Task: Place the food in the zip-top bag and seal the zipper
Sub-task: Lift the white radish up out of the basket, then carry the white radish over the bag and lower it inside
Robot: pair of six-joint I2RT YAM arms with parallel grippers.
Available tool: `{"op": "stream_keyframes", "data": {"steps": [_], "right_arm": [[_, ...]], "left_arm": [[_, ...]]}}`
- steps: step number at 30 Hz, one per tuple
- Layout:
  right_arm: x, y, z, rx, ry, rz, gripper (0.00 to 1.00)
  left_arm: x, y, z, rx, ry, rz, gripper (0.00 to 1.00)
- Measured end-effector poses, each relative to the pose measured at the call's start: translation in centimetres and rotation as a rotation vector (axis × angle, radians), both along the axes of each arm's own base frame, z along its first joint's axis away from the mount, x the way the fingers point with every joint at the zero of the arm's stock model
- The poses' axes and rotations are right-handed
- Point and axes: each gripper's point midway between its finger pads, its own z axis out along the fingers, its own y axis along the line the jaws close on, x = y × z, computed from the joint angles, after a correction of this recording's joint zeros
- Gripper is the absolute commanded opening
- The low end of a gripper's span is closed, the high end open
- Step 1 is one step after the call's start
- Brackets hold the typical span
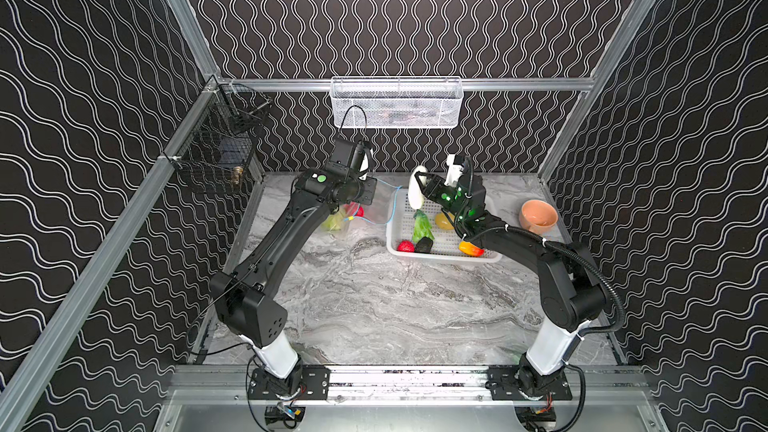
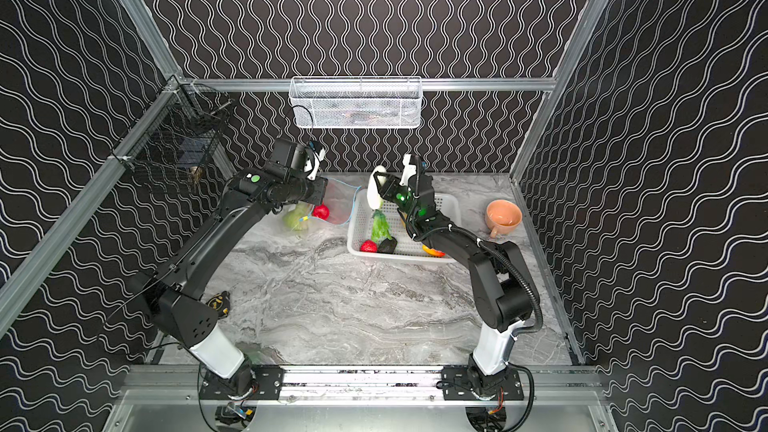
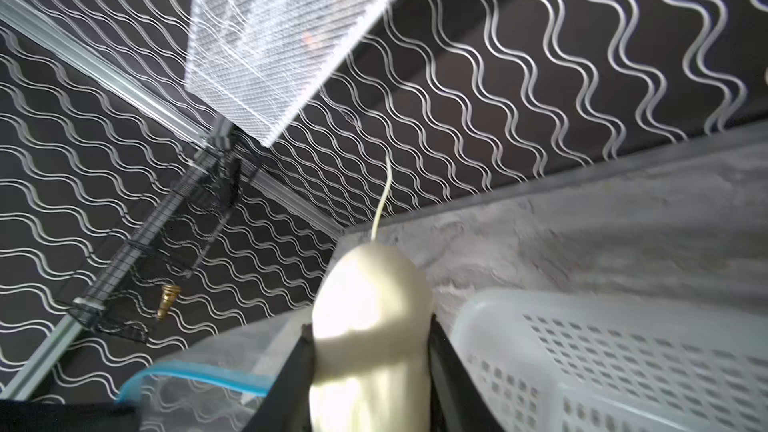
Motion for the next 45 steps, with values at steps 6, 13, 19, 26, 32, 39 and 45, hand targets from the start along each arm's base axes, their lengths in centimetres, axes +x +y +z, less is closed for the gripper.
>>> {"op": "stream_keyframes", "data": {"steps": [6,13,19,26,32,39,45], "right_arm": [[0.1,0.1,2.6,0.051,-0.107,-0.025,0.00],[0.3,-0.2,6.4,0.078,-0.226,-0.052,0.00],[0.2,-0.2,9.7,0.083,-0.333,-0.066,0.00],[0.3,0.6,12.1,0.122,-0.447,-0.080,0.00],[0.0,2.0,12.6,0.150,-0.499,-0.105,0.00],[0.5,3.8,11.3,0.158,-0.508,-0.126,0.00],[0.3,4.3,11.7,0.176,-0.547,-0.158,0.00]], "left_arm": [[0.5,-0.2,-0.1,0.001,0.007,0.003,0.00],[2.2,-1.1,-0.8,-0.004,0.040,0.017,0.00],[3.5,-1.8,-1.0,-0.012,0.055,0.031,0.00],[3.8,-2.1,-1.8,-0.011,0.084,0.031,0.00],[3.6,-2.4,-2.2,-0.033,0.105,0.028,0.00],[3.2,-2.6,-2.4,-0.042,0.116,0.015,0.00],[3.1,-2.7,-1.5,-0.055,0.102,0.010,0.00]]}}
